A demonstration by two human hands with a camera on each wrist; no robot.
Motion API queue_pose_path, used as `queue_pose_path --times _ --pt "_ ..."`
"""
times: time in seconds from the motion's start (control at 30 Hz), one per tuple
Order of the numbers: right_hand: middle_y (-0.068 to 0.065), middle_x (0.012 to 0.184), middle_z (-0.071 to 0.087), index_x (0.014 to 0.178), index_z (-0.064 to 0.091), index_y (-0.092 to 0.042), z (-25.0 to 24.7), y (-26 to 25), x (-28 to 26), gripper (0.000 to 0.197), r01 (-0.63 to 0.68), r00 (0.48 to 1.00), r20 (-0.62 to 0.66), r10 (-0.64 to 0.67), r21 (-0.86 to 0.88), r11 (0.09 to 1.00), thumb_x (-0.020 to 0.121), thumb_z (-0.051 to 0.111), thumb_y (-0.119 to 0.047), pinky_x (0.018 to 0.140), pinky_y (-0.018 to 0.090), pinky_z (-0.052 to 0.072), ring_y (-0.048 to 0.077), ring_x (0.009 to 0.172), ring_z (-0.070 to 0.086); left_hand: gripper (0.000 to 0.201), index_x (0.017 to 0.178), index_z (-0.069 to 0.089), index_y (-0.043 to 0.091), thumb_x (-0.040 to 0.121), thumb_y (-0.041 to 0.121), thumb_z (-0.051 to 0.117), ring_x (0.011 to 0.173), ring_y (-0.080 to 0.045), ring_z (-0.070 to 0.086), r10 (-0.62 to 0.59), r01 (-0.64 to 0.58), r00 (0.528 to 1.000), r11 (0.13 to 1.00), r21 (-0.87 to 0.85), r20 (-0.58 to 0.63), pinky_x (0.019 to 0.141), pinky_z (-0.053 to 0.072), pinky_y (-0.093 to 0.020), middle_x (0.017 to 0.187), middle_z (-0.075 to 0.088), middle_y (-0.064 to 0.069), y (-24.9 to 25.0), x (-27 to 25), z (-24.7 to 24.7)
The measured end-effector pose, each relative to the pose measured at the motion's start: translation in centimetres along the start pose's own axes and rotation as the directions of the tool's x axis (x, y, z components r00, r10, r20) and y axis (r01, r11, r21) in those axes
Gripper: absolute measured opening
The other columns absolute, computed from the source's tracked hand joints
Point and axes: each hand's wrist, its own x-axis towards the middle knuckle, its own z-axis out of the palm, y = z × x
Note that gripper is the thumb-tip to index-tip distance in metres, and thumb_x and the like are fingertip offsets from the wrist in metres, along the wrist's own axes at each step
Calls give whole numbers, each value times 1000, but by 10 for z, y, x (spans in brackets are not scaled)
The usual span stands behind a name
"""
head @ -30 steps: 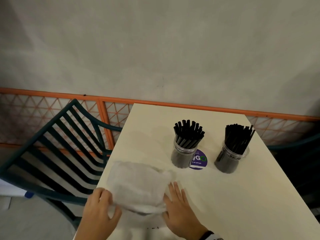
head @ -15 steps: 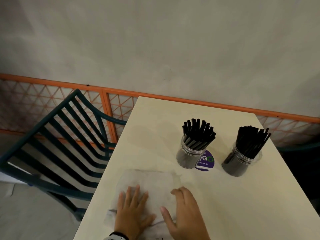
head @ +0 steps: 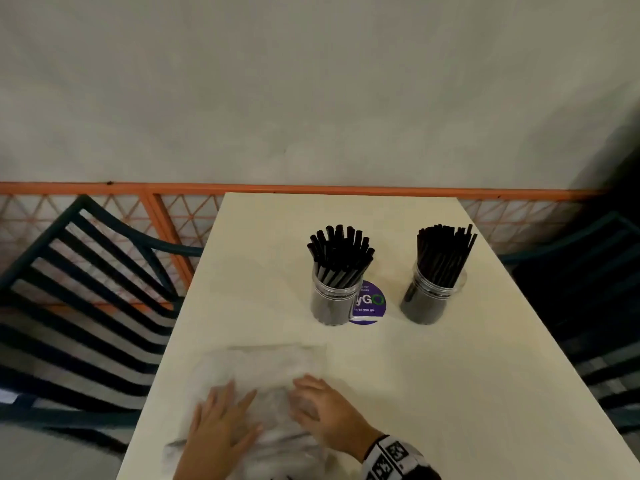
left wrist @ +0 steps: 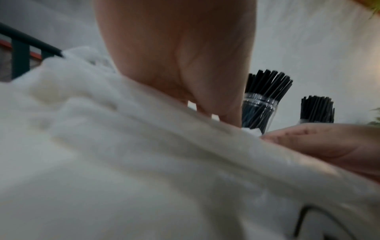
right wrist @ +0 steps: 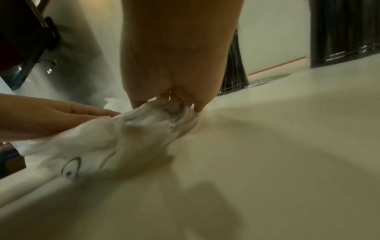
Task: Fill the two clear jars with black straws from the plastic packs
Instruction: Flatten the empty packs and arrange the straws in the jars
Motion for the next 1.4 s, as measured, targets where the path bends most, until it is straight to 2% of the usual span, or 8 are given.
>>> queue_pose_path --times 0.13,0.2,0.4,0.53,0.9,1.03,1.2,1.4 --pt "-16 92 65 99 69 -16 -37 16 -30 22 6 970 -238 50 228 974 89 53 -28 81 11 43 -7 87 57 60 82 48 77 39 100 13 116 -20 55 -24 11 998 975 -221 -53 96 44 -36 130 54 -2 27 -12 -39" --pt "-30 78 62 93 71 -20 -61 35 -52 15 -6 937 -338 91 243 970 88 57 -24 73 5 41 -8 82 58 81 90 68 50 48 98 18 99 -11 60 -10 -41 978 970 -238 -207 86 49 -36 113 65 -3 41 -19 -54" --pt "-29 91 65 75 65 -41 -149 110 -113 30 -106 824 -509 247 289 951 83 67 -11 50 9 40 1 80 63 39 97 46 70 64 85 33 98 21 46 133 -265 877 936 -232 -462 79 38 -2 112 45 48 144 -18 -92" --pt "-14 86 69 87 63 -37 -207 145 -126 25 -103 744 -576 339 402 910 79 72 -16 72 19 47 -1 88 60 56 103 53 57 52 82 54 99 12 54 166 -348 910 803 -483 -381 81 42 -2 112 54 33 231 5 -68" --pt "-6 153 14 146 -1 -28 -280 186 -59 126 -134 942 -235 240 394 909 56 85 -44 117 34 18 6 141 12 129 145 -1 24 50 57 79 138 -12 22 171 -65 980 754 -654 99 111 25 -31 155 13 6 346 113 -14" --pt "-30 129 38 121 25 -58 -289 181 -34 95 -9 960 -247 132 443 897 53 88 -34 109 27 31 -17 123 34 140 144 -4 25 39 55 83 135 -8 22 164 -66 985 645 -761 53 108 23 -27 153 19 2 358 157 -25" --pt "-27 135 31 140 5 -43 -272 179 -11 118 16 962 -253 107 439 898 52 84 -38 114 40 28 9 132 35 118 143 3 30 60 13 84 117 -10 41 221 -134 975 613 -779 6 99 34 -24 130 40 2 381 181 -25" --pt "-25 121 46 122 21 -55 -255 179 -12 91 47 888 -410 207 530 847 57 78 -27 89 9 42 -9 110 52 104 134 17 47 59 23 85 126 -9 41 280 -250 955 591 -767 -96 107 37 -31 131 43 10 381 172 -10"
